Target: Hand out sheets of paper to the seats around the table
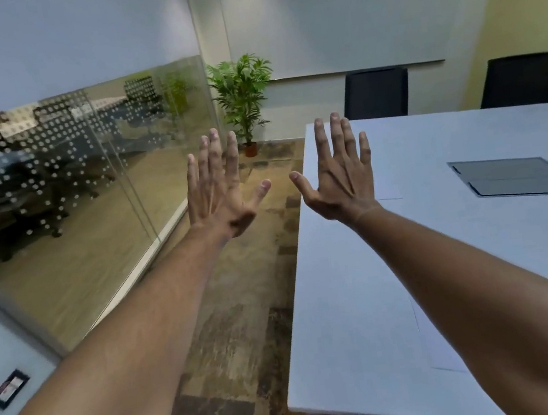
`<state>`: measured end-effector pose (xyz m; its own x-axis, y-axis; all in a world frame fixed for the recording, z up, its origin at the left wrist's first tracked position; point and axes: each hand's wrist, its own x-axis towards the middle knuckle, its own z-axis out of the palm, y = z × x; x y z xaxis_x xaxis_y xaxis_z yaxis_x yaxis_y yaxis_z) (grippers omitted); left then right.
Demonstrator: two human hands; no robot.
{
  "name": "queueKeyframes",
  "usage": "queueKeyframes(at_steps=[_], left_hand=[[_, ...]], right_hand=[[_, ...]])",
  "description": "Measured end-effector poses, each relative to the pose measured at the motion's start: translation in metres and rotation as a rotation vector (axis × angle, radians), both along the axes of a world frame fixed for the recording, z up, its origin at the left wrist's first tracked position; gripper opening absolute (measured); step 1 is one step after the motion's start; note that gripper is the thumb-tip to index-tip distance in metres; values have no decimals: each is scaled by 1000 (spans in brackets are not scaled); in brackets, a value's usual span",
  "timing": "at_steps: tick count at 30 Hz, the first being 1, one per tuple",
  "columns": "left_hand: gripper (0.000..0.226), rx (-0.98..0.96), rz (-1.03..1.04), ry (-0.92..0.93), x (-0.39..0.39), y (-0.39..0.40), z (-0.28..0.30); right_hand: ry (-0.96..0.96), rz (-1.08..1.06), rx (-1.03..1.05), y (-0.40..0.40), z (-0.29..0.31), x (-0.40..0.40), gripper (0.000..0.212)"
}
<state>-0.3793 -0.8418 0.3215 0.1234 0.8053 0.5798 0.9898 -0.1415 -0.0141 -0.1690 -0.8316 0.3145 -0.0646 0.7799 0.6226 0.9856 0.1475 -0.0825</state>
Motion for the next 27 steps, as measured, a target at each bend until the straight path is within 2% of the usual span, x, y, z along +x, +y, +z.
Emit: queueKeyframes(at_steps=[9, 17, 27], left_hand=[[96, 16, -265, -14, -42, 161, -8], [94, -78, -498, -10, -91, 289, -16], [93, -115, -712, 47, -52, 432, -42]], right_hand=[[-5, -259, -12, 107, -20, -43, 93], [18, -470, -56, 192, -27, -90, 93], [13, -686, -106, 290, -47, -81, 92]])
